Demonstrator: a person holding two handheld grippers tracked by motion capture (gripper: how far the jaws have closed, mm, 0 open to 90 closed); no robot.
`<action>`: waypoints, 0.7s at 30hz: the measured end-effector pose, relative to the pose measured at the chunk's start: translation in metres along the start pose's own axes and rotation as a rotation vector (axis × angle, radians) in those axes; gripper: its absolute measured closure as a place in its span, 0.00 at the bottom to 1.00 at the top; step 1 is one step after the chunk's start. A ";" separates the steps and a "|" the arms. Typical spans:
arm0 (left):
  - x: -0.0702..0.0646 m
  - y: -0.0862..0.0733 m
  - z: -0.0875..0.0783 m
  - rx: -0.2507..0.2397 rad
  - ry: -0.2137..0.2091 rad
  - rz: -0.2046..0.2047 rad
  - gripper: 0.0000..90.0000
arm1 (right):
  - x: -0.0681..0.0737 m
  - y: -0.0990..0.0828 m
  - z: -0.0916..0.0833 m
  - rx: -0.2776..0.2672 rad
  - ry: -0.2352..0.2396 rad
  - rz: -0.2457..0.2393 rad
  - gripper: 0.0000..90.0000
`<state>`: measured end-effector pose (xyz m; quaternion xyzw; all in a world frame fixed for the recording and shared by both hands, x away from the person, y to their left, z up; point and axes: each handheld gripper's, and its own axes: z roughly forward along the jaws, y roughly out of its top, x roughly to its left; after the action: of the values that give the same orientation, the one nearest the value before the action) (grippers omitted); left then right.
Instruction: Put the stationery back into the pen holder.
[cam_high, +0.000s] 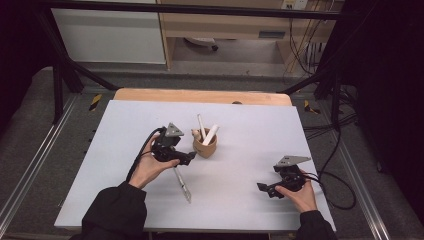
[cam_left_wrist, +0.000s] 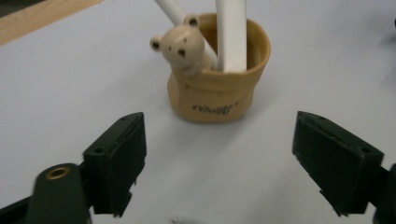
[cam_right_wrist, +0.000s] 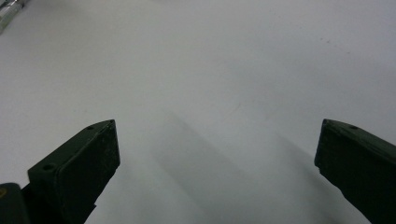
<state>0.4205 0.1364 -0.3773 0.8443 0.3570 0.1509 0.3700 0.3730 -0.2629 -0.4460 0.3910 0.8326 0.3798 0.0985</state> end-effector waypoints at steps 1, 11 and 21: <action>0.001 -0.004 -0.001 0.005 0.002 0.001 0.15 | 0.000 0.000 0.000 0.001 -0.002 0.003 0.01; 0.008 -0.045 -0.012 0.026 -0.020 -0.031 0.05 | 0.001 0.001 0.001 0.000 -0.009 0.012 0.01; 0.011 -0.072 -0.022 0.026 -0.025 -0.050 0.14 | 0.009 0.005 0.006 0.010 -0.028 0.010 0.01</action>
<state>0.3814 0.1895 -0.4155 0.8418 0.3751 0.1263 0.3672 0.3728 -0.2511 -0.4455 0.4011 0.8310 0.3704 0.1064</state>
